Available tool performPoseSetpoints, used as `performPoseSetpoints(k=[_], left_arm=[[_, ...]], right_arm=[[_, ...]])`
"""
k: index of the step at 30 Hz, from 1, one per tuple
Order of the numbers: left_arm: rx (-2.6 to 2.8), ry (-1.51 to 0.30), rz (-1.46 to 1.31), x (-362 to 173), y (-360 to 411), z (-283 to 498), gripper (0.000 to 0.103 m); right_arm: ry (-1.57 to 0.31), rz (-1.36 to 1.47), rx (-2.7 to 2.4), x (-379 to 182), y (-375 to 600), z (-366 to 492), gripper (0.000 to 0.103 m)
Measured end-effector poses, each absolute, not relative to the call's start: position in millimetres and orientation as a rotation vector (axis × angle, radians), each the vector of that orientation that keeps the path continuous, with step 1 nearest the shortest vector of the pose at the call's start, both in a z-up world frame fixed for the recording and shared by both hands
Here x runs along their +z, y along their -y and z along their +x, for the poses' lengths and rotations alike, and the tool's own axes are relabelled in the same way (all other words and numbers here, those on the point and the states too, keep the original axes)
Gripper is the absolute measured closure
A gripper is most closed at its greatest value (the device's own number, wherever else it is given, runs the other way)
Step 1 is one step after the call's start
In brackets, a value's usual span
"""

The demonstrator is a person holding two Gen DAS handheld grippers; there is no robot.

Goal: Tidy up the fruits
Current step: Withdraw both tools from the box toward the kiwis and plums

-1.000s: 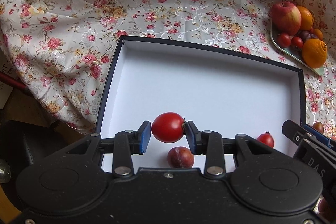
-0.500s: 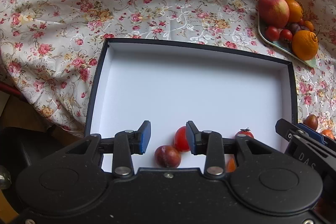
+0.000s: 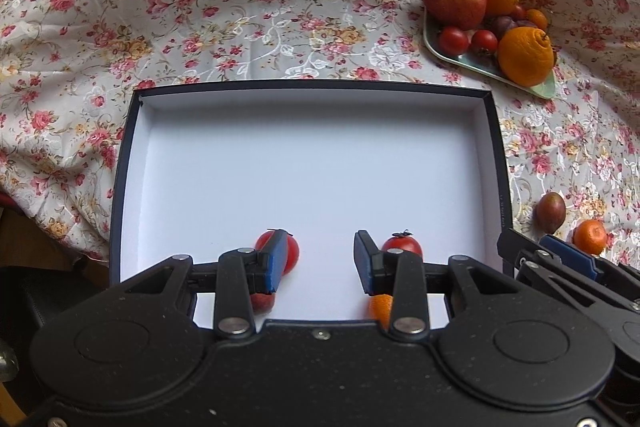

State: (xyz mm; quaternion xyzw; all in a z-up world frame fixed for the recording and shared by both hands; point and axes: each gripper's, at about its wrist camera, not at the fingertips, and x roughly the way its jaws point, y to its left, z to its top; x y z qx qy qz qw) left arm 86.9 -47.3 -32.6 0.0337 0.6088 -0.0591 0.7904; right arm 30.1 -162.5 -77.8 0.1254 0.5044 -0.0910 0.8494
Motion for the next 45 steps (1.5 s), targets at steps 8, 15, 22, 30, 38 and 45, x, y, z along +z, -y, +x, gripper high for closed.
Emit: performPoseSetpoints(k=[8,15,22,30,38,45], left_arm=[[-0.194,-1.308,0.129,-31,85,79,0.058],[-0.254,-1.305,0.183,-32,116,71,0.058],[-0.304,-1.31,0.213,-32,145,62,0.058],[-0.381,-1.311,0.244,-34,182,46,0.058],[-0.47,-1.304,0.269,-34,223,26,0.058],[-0.557,-1.323,0.238,-37,260,10,0.058]], right_arm=[[-1.066,0.323,-0.249,-71,197,14,0.066],[-1.066,0.373,-0.311,-64,231,-3,0.066],[-1.061,0.424,-0.381,-59,268,-20,0.066],[-1.07,0.483,-0.442,-57,305,-41,0.066],[-1.071,0.531,-0.505,-60,342,-67,0.066],[-1.093,0.57,-0.572,-69,375,-97,0.066]])
